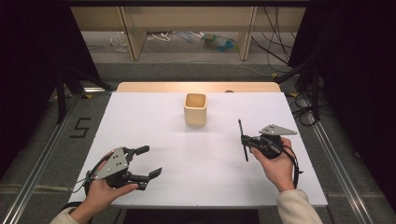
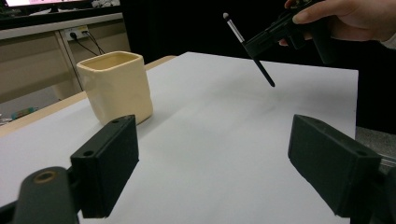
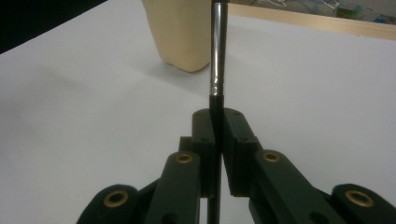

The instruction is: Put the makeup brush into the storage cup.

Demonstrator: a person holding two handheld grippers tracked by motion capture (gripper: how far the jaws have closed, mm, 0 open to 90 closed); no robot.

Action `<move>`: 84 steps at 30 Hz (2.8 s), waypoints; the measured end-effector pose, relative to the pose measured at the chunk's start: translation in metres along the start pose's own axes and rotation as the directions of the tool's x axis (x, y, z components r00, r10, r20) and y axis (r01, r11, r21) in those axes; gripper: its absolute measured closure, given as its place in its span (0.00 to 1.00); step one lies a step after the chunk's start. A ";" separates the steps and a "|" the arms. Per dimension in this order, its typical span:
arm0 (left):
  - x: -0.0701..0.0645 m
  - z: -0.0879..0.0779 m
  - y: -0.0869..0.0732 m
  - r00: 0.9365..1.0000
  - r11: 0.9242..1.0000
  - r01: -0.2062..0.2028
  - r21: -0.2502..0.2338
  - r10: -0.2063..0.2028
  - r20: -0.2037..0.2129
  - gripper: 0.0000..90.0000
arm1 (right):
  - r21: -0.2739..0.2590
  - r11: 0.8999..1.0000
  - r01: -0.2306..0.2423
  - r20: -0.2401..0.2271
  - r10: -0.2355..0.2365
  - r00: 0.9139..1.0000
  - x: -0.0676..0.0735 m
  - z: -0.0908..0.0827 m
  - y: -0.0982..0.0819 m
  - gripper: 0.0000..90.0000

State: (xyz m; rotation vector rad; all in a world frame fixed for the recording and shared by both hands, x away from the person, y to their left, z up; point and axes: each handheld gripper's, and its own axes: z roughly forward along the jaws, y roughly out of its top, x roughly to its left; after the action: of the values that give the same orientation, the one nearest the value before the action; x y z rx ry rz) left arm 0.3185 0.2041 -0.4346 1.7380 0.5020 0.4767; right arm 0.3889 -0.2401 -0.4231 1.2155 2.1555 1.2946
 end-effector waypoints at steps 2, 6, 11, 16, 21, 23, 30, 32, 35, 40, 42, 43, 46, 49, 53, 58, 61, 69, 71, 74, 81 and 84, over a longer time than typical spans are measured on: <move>0.000 0.000 0.000 1.000 1.000 0.001 -0.001 -0.001 0.000 0.18 | -0.012 1.000 0.016 0.001 -0.016 1.000 0.000 0.000 0.000 0.94; 0.000 0.000 0.000 1.000 1.000 0.000 0.000 0.000 0.000 0.18 | -0.028 0.999 0.027 -0.005 -0.027 1.000 0.001 0.001 0.000 0.94; 0.000 0.000 0.000 1.000 1.000 0.001 0.000 -0.001 -0.001 0.18 | -0.019 0.999 0.047 0.005 -0.047 0.999 0.001 -0.001 0.001 0.94; 0.000 0.000 0.000 1.000 1.000 0.003 -0.002 -0.003 -0.001 0.18 | -0.042 0.998 0.041 -0.017 -0.042 0.999 0.003 -0.001 0.000 0.94; 0.001 0.000 0.000 1.000 1.000 0.006 -0.002 -0.006 0.000 0.18 | -0.067 0.997 0.045 -0.049 -0.049 0.998 0.009 0.002 -0.001 0.94; 0.001 0.000 0.000 1.000 1.000 0.007 -0.002 -0.007 0.001 0.18 | -0.071 0.996 0.059 -0.040 -0.062 0.997 0.009 0.002 -0.001 0.94; 0.001 0.000 0.000 1.000 1.000 0.008 -0.003 -0.008 0.000 0.18 | -0.112 0.991 0.077 -0.050 -0.083 0.995 0.012 0.003 0.000 0.94; 0.001 0.000 0.000 1.000 1.000 0.008 -0.003 -0.008 0.000 0.18 | -0.108 0.992 0.060 -0.066 -0.067 0.996 0.014 0.003 0.001 0.94; 0.001 0.000 0.000 1.000 1.000 0.008 -0.003 -0.008 0.000 0.18 | -0.098 0.994 0.055 -0.072 -0.062 0.996 0.015 0.002 0.001 0.94; 0.001 0.000 0.000 1.000 1.000 0.010 -0.004 -0.010 0.001 0.18 | -0.125 0.990 0.060 -0.085 -0.071 0.994 0.018 0.005 0.001 0.94; 0.001 0.000 0.000 1.000 1.000 0.010 -0.004 -0.010 0.001 0.18 | -0.127 0.989 0.071 -0.077 -0.081 0.994 0.018 0.005 0.002 0.94; 0.001 0.000 0.000 1.000 1.000 0.009 -0.004 -0.009 0.001 0.18 | -0.117 0.990 0.080 -0.068 -0.089 0.994 0.018 0.004 0.002 0.94; 0.001 0.000 0.000 1.000 1.000 0.009 -0.004 -0.009 0.002 0.18 | -0.141 0.988 0.062 -0.103 -0.077 0.992 0.021 0.008 0.002 0.94; 0.001 0.000 0.000 1.000 1.000 0.009 -0.003 -0.009 0.002 0.18 | -0.136 0.989 0.053 -0.109 -0.068 0.992 0.023 0.009 0.002 0.94; 0.001 0.000 0.000 1.000 1.000 0.009 -0.003 -0.009 0.002 0.18 | -0.156 0.984 0.090 -0.085 -0.104 0.991 0.023 0.010 0.002 0.94; 0.001 0.000 0.000 1.000 1.000 0.010 -0.003 -0.010 0.002 0.18 | -0.155 0.984 0.093 -0.091 -0.108 0.990 0.024 0.011 0.002 0.94; 0.001 0.000 0.000 1.000 1.000 0.010 -0.004 -0.010 0.002 0.18 | -0.172 0.981 0.086 -0.101 -0.104 0.989 0.026 0.013 0.002 0.94; 0.001 0.000 0.000 1.000 1.000 0.011 -0.005 -0.011 0.001 0.18 | -0.182 0.979 0.088 -0.123 -0.111 0.986 0.030 0.016 0.003 0.94; 0.001 0.000 0.000 1.000 1.000 0.011 -0.006 -0.011 0.001 0.18 | -0.184 0.979 0.087 -0.119 -0.110 0.987 0.031 0.017 0.003 0.94; 0.001 0.000 0.000 1.000 1.000 0.010 -0.006 -0.010 0.001 0.18 | -0.194 0.977 0.090 -0.130 -0.117 0.985 0.032 0.017 0.004 0.94; 0.001 0.000 0.000 1.000 1.000 0.015 -0.008 -0.015 0.000 0.18 | -0.186 0.978 0.091 -0.142 -0.118 0.983 0.036 0.019 0.004 0.94; 0.001 0.000 0.000 1.000 1.000 0.014 -0.007 -0.014 0.001 0.18 | -0.197 0.976 0.088 -0.156 -0.120 0.980 0.039 0.021 0.004 0.94</move>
State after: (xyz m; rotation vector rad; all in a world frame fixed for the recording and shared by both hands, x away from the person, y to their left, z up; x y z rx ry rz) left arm 0.3193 0.2045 -0.4344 1.7264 0.5110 0.4676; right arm 0.3825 -0.1958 -0.4260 0.9362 2.1176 1.5646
